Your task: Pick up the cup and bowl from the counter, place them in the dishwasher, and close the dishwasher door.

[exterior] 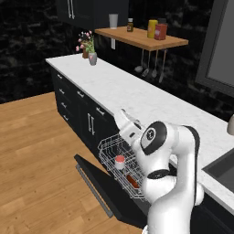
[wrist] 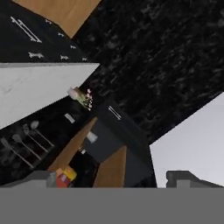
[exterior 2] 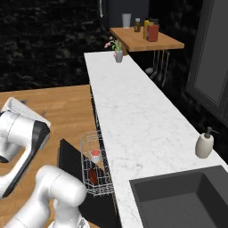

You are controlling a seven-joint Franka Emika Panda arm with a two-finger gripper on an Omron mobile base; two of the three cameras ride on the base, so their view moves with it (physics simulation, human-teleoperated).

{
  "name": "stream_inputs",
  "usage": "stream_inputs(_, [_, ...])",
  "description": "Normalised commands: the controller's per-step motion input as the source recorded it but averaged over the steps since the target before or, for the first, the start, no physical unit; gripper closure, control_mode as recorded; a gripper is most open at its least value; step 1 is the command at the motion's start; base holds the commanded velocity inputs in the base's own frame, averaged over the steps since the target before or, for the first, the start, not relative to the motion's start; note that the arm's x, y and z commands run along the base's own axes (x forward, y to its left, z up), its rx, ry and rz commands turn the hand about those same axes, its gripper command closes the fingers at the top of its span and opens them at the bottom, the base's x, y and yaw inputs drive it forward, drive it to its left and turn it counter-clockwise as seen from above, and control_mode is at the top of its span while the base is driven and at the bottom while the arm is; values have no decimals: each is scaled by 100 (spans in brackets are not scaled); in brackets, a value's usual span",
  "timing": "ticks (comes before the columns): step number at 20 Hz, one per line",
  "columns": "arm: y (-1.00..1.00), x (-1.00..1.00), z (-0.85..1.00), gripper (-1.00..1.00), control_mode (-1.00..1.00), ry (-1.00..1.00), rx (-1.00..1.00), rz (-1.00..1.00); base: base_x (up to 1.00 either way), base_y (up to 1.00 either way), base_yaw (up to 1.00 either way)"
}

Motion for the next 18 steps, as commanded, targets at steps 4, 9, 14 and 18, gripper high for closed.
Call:
stream_inputs(4, [71,2,-15,-100,-100,-24,100,25,0,0,0])
stream_inputs(9, [61,5,-17,-100,-100,-25,100,29,0,0,0])
stream_inputs(14, [51,7,-9,-100,-100,-13,100,34,0,0,0])
stream_inputs(18, [40,8,-7,-100,-100,-1,100,38,0,0,0])
